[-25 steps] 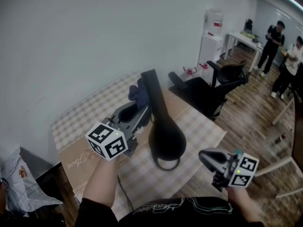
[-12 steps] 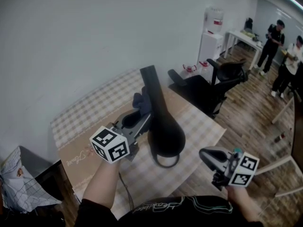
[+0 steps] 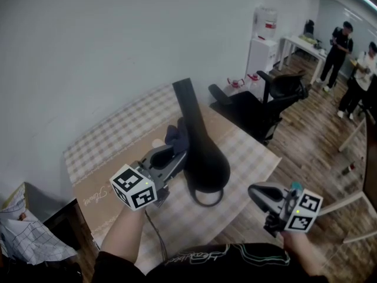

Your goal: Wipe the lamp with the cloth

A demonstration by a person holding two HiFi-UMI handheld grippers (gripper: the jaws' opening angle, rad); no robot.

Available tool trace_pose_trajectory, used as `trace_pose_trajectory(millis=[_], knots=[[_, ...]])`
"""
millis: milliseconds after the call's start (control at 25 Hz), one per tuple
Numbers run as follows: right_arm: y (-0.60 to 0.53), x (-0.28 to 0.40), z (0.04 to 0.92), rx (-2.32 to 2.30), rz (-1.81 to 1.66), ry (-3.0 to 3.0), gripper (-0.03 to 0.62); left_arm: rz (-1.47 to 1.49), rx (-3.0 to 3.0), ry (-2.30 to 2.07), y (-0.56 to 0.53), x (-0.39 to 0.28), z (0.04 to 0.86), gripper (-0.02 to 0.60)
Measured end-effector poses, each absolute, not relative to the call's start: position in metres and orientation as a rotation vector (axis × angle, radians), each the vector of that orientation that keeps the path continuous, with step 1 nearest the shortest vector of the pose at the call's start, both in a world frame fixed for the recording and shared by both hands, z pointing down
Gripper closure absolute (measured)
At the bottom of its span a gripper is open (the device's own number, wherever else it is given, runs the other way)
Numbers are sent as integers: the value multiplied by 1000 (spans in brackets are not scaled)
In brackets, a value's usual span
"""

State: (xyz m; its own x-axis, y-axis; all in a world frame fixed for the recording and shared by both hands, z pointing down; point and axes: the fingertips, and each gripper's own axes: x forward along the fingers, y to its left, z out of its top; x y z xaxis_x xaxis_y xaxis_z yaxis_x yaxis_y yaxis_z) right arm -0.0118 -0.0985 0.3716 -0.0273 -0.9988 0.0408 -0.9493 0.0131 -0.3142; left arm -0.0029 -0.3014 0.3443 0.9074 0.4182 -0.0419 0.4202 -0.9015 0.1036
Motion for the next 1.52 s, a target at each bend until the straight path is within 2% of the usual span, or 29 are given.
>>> trace_pose_trajectory(millis=[920, 1240, 1520], knots=[[-122, -33, 391, -1986, -468, 2182, 583, 287, 2973, 644, -273, -68, 444, 515], [-118, -35, 389, -1931, -461, 2199, 583, 286, 2980, 518, -281, -94, 429, 515], [-117, -16, 369, -1841, -415, 2263, 583, 243, 3068, 331, -293, -91, 384, 515]])
